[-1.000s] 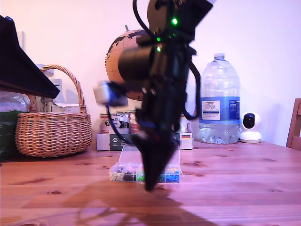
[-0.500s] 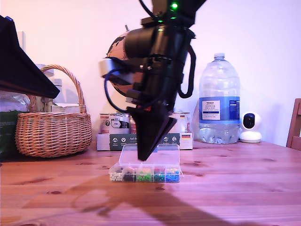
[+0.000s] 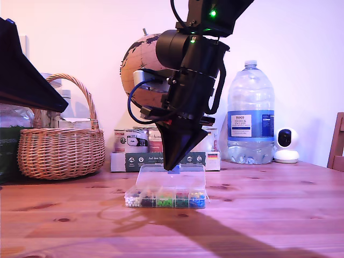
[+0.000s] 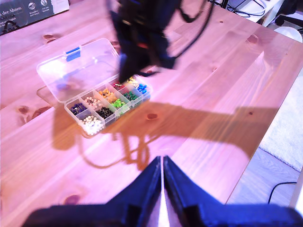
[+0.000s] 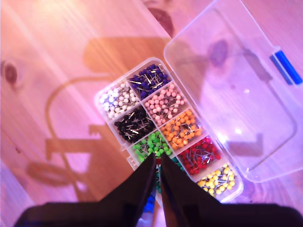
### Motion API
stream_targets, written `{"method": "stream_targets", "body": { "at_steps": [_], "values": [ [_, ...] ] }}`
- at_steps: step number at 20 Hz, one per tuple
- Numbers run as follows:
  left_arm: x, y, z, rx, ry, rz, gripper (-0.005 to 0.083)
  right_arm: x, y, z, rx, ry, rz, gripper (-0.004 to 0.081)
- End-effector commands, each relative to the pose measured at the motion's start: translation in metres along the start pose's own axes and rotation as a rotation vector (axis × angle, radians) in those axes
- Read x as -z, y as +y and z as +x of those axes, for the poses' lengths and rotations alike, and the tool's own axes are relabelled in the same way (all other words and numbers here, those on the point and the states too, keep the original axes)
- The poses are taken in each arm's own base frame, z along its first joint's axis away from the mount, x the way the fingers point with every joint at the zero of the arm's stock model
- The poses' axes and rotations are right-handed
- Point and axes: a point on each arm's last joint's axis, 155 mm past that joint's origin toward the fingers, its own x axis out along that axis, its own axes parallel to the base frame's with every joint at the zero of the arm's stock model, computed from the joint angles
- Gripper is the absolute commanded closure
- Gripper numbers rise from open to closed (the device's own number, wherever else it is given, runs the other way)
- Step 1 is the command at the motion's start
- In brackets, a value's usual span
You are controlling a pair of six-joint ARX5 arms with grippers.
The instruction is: Sort the loose pins on the table into their correct compartments
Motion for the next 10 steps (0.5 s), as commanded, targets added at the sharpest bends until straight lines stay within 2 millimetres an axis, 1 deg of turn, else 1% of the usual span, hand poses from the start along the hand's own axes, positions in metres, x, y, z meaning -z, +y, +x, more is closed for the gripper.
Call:
{"method": "stream_targets", "body": {
  "at_steps": [1, 4, 8, 10],
  "values": [
    [0.008, -0.001, 0.003, 0.006, 0.016, -0.009, 0.0797, 0.007, -0.003, 0.02, 0.017, 0.04, 0.002, 0.0783],
    [0.008, -0.001, 0.003, 0.006, 0.016, -0.009, 0.0797, 0.001, -0.014, 0.022, 0.065, 0.015, 0.032, 0.0783],
    [0.008, -0.001, 0.003, 0.006, 0.015, -0.009, 0.0797, 0.006, -0.02, 0.023, 0.071, 0.03, 0.05, 0.0783],
    [0.008, -0.001, 0.003, 0.006, 0.015, -0.009, 0.0797, 0.007, -0.027, 0.023, 0.095, 0.034, 0.056, 0.0783]
  ]
}}
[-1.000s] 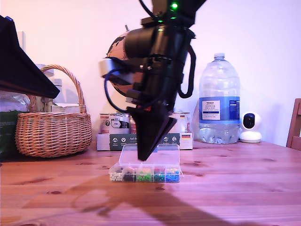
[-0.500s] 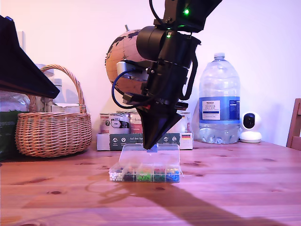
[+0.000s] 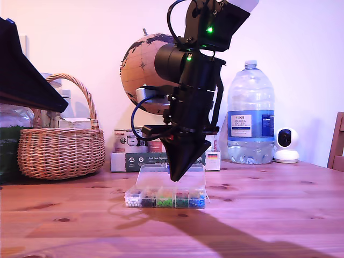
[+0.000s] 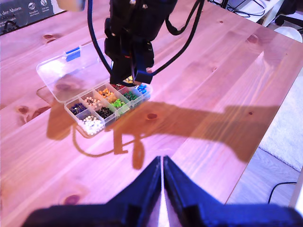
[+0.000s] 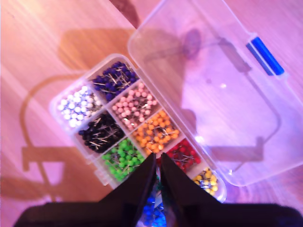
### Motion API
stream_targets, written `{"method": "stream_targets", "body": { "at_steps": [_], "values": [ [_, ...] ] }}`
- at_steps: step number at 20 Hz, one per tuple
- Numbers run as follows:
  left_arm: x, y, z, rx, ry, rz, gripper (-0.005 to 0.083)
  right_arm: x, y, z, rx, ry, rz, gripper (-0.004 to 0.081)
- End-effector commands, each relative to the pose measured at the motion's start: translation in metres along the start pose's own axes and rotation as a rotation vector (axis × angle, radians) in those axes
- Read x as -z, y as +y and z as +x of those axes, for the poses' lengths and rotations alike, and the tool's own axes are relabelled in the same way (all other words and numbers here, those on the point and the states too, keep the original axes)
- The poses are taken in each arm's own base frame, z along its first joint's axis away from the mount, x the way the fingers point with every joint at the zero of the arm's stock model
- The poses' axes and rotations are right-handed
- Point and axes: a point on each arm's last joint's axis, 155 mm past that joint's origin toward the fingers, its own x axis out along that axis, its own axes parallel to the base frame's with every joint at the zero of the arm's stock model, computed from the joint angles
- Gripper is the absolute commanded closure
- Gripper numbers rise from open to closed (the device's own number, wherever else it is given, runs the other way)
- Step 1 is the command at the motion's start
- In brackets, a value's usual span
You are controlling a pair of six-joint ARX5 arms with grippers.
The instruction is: Sort the loose pins on the table into their correct compartments
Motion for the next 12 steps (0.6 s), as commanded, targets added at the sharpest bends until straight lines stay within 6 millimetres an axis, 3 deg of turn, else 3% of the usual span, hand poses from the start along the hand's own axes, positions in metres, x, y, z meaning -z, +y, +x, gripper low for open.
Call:
{"method": "stream_targets", "body": {
  "at_steps": [1, 12],
  "values": [
    [0.0078, -0.0005, 0.0025, 0.006, 0.015, -0.009, 0.0797, 0.0026, -0.0064, 0.0064, 0.012, 0.014, 0.018, 0.0783],
    [0.0075, -0.0005, 0.0026, 0.006, 0.014, -0.008, 0.0797, 0.0031, -0.0063, 0.0066, -0.014, 0.011, 0.028, 0.0783]
  ]
}}
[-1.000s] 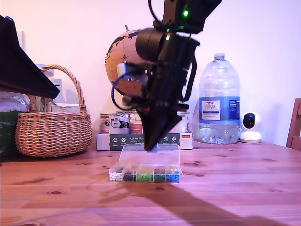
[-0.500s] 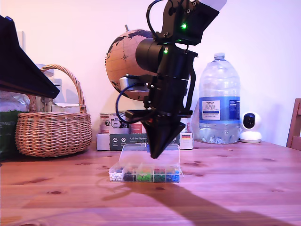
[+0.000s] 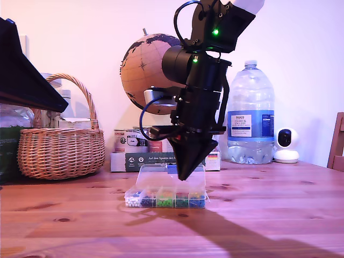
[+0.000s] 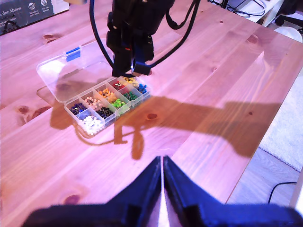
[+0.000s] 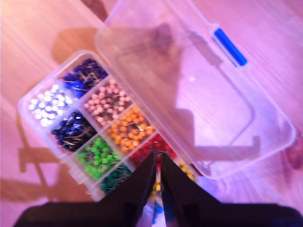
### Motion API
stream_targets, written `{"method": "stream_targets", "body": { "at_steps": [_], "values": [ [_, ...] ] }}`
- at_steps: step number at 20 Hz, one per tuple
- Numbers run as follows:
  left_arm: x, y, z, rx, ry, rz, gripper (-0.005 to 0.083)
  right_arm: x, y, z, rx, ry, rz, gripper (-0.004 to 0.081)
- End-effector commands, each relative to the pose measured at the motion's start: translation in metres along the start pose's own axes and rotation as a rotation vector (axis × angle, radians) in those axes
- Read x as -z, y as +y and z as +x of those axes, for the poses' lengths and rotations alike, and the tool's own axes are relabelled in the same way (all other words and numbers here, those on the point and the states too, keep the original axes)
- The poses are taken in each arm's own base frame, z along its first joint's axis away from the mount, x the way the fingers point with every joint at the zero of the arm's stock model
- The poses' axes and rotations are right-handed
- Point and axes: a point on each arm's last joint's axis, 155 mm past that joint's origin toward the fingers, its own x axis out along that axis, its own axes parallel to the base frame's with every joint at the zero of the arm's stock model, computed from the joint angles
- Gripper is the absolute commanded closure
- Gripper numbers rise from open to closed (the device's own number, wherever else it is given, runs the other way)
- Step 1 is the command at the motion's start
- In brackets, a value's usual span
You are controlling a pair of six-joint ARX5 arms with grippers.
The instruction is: Sort the loose pins on the table into their correct compartments
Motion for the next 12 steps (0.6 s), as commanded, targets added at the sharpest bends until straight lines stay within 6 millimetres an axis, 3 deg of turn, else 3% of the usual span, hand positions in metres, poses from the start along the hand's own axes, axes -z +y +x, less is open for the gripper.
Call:
{"method": "stream_targets", "body": {
  "at_steps": [1, 4, 8, 12],
  "values": [
    [0.0076, -0.0005, 0.0025, 0.006, 0.014, -0.008, 0.0797, 0.0009, 0.0022, 0.0069, -0.008, 0.01, 0.005, 0.0783],
    [0.0076, -0.0005, 0.0025, 0.006, 0.014, -0.008, 0.0797, 0.0003, 0.0021, 0.0069, -0.007, 0.008, 0.005, 0.0781],
    [0.0076, -0.0005, 0.0025, 0.006, 0.014, -0.008, 0.0797, 0.0001, 0.0028, 0.0069, -0.008, 0.007, 0.003, 0.0697],
    [0.0075, -0.0005, 0.0026, 0.006, 0.014, -0.008, 0.0797, -0.0004, 0.0027, 0.0069, -0.007, 0.005, -0.005, 0.0694]
  ]
}}
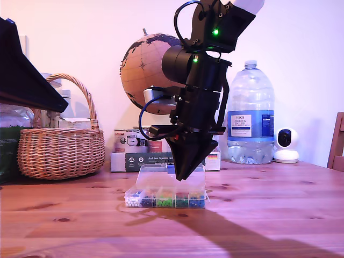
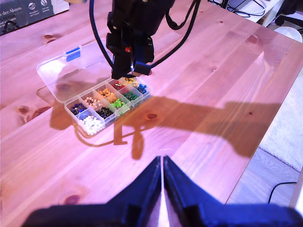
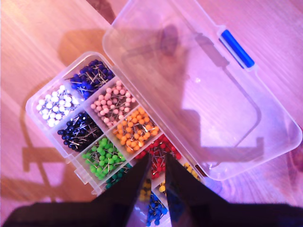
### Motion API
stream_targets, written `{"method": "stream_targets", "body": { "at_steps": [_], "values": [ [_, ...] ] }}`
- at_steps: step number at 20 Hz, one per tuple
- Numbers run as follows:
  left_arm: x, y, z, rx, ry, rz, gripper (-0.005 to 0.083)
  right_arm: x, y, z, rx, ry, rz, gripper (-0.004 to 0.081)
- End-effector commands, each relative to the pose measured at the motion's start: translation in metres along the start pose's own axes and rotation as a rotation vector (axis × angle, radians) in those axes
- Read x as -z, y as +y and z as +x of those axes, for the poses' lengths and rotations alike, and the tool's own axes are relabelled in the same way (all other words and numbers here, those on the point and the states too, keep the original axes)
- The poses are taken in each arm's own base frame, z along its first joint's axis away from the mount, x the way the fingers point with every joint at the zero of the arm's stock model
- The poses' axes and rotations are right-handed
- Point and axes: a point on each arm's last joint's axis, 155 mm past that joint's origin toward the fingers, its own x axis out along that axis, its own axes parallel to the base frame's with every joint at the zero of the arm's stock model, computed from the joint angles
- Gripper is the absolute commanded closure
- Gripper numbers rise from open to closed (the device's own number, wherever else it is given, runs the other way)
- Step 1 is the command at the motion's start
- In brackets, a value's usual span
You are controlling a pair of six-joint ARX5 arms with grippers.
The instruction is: Sort the loose pins on the table into their correct compartments
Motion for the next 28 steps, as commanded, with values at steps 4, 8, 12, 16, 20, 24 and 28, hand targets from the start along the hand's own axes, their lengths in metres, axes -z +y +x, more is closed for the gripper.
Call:
{"method": "stream_targets", "body": {
  "at_steps": [4, 8, 12, 16, 20, 24, 28],
  "values": [
    [0.008, 0.0, 0.003, 0.005, 0.014, -0.008, 0.0797, -0.004, 0.002, 0.007, -0.003, -0.009, -0.007, 0.078],
    [0.006, 0.0, 0.003, 0.005, 0.008, -0.006, 0.0797, -0.005, 0.001, -0.006, 0.001, -0.014, 0.044, 0.0781],
    [-0.001, 0.0, 0.003, 0.004, -0.018, 0.004, 0.0797, -0.023, 0.0, -0.039, 0.011, -0.1, 0.098, 0.0781],
    [-0.011, 0.001, 0.002, 0.001, -0.058, 0.021, 0.0797, -0.036, -0.004, -0.074, 0.061, -0.173, 0.143, 0.0781],
    [-0.038, 0.005, -0.001, -0.027, -0.162, 0.065, 0.0797, -0.055, -0.002, -0.104, 0.113, -0.278, 0.128, 0.0782],
    [-0.057, 0.01, -0.006, -0.05, -0.238, 0.088, 0.0797, -0.064, 0.004, -0.13, 0.159, -0.423, 0.128, 0.0782],
    [-0.073, 0.025, -0.014, -0.108, -0.306, 0.097, 0.0797, -0.048, 0.001, -0.146, 0.192, -0.559, 0.168, 0.0782]
  ]
}}
